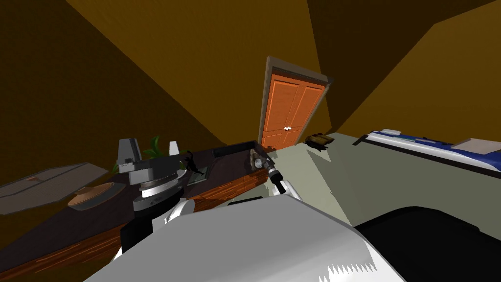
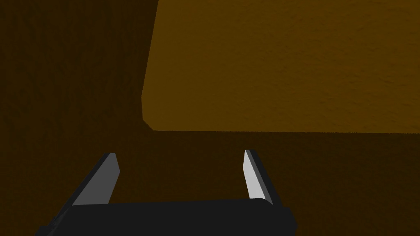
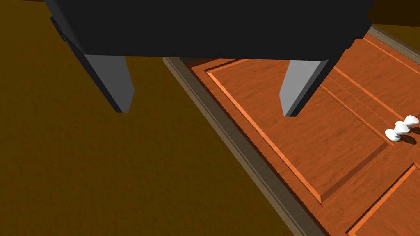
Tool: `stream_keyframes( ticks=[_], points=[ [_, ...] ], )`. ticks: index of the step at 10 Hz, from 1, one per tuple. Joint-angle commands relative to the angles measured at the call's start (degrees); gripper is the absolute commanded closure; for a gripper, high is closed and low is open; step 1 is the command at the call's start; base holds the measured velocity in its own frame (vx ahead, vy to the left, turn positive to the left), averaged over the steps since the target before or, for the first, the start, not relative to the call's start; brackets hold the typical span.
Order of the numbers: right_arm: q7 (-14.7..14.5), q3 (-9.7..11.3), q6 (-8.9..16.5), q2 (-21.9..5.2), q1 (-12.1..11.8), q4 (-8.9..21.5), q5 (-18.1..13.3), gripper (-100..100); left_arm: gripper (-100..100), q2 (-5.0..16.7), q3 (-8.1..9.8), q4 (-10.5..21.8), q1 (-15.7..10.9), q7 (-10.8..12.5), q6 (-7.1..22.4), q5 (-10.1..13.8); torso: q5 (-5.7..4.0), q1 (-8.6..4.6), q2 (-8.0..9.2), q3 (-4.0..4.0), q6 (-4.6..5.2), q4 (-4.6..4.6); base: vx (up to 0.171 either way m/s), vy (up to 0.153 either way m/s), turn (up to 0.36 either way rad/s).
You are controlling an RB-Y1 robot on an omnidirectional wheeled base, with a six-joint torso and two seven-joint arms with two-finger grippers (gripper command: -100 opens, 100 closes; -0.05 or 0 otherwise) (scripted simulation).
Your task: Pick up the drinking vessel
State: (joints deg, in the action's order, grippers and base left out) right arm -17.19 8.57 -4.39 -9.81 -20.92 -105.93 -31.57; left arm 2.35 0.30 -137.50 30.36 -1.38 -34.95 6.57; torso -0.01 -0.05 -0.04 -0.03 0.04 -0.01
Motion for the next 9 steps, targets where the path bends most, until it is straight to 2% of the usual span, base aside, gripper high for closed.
stream_keyframes(
  ticks=[1, 2, 3, 4, 5, 7, 8, 9],
  points=[
    [-1.5, 0.6, 1.9, 0.1, 0.7, 2.4, -2.9, -100, 0, 0.0, 0.0, 0.0, 0.0, 0.0, 0.0, 0.0, 0.0, 0.0, 0.0, 0.0, 0.0, 0.0, -0.002, -0.017, 0.152],
    [-1.5, 0.6, 1.9, 0.1, 0.7, 2.4, -4.5, -100, 0, 0.0, 0.0, 0.0, 0.0, 0.0, 0.0, 0.0, 0.0, -0.01, 0.0, 0.0, -0.04, 0.0, 0.001, -0.024, 0.087],
    [-3.0, 1.3, 3.9, 0.1, 1.4, 4.8, -6.3, -100, 0, 0.0, 0.0, 0.0, 0.0, 0.0, 0.0, 0.0, 0.0, -0.02, 0.0, 0.0, 0.0, 0.0, 0.008, -0.028, 0.163],
    [-3.0, 1.3, 3.9, 0.1, 1.4, 4.8, -8.0, -100, 0, 0.0, 0.0, 0.0, 0.0, 0.0, 0.0, 0.0, -0.01, -0.05, -0.02, -0.01, -0.03, 0.0, 0.006, -0.028, 0.067],
    [-4.5, 1.9, 6.0, 0.1, 2.1, 7.2, -9.7, -100, 0, 0.0, 0.0, 0.0, 0.0, 0.0, 0.0, 0.0, -0.01, -0.05, -0.02, -0.01, 0.0, 0.0, 0.001, -0.025, 0.147],
    [-4.5, 1.9, 6.0, 0.1, 2.1, 7.2, -12.3, -100, 0, 0.0, 0.0, 0.0, 0.0, 0.0, 0.0, 0.0, -0.01, -0.03, -0.01, -0.01, 0.0, 0.0, 0.004, -0.017, 0.023],
    [-6.0, 2.5, 8.1, 0.0, 2.8, 9.7, -14.3, -100, 0, 0.0, 0.0, 0.0, 0.0, 0.0, 0.0, 0.0, 0.0, 0.02, -0.01, -0.01, 0.01, 0.0, 0.004, -0.009, 0.124],
    [-6.0, 2.5, 8.1, 0.0, 2.8, 9.7, -15.7, -100, 0, 0.0, 0.0, 0.0, 0.0, 0.0, 0.0, 0.0, 0.0, 0.01, -0.02, -0.01, -0.02, 0.0, 0.005, -0.017, 0.096]
  ],
)
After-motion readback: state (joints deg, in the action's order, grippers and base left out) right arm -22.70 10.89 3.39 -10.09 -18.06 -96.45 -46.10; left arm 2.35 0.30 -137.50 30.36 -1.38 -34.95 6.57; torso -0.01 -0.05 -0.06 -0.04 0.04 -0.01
